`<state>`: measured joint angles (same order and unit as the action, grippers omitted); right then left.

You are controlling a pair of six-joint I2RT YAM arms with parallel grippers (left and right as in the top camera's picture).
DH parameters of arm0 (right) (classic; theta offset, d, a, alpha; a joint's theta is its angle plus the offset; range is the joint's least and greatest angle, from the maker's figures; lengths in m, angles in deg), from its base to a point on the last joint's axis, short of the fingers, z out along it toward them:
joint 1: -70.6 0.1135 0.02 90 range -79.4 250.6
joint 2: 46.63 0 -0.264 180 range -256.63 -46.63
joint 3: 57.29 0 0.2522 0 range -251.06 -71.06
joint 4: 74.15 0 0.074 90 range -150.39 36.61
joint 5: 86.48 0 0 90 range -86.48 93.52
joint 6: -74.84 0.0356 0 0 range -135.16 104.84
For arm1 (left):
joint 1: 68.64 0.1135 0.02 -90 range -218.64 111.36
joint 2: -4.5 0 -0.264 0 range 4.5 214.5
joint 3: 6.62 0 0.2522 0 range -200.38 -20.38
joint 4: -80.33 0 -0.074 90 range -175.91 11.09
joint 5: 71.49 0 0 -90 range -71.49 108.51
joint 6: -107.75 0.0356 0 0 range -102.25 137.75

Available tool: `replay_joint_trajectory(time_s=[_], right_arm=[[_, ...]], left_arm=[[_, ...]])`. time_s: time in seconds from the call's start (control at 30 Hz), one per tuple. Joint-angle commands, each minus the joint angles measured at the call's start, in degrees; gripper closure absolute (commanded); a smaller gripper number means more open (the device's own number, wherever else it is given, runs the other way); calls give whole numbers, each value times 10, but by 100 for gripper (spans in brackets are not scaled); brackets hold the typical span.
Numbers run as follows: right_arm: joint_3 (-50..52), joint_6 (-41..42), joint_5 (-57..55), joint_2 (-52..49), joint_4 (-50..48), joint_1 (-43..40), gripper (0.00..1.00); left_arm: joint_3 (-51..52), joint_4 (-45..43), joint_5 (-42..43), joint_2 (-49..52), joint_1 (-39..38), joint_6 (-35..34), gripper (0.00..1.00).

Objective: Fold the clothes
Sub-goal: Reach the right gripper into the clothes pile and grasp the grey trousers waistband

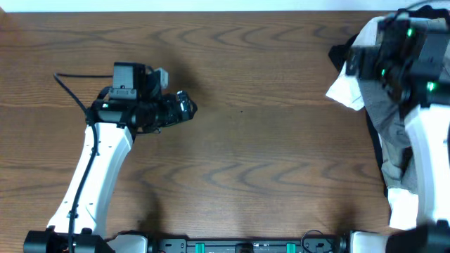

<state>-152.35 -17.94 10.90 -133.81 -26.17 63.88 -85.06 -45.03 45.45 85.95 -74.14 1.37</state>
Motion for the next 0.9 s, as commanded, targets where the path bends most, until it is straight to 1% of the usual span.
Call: replay_joint_trajectory(time_s=[0.0,0.1,0.2,0.3,0.33,0.53,0.87], right_arm=[[-50,-10,-49,-77,9,-10,1],[-81,-9,-71,-139,7,-20,1],[-87,-9,-92,-182,-6,-27,5],[-87,-14,-114,-215,-17,-27,16],[-87,-19,-115,-224,-24,-26,18],[-87,-55,-120,-277,-71,-26,18],[-87,-97,-141,-370,-115,-26,19]], left_arm=[[-11,7,-43,-1,-23,11,7],[-11,7,-62,-1,-39,11,7],[-11,7,-71,-1,-47,11,7],[-11,7,-72,-1,-49,11,7],[-11,7,-71,-1,-49,11,7],[-10,7,-72,-1,-49,11,7],[-4,5,-97,-1,-49,11,7]])
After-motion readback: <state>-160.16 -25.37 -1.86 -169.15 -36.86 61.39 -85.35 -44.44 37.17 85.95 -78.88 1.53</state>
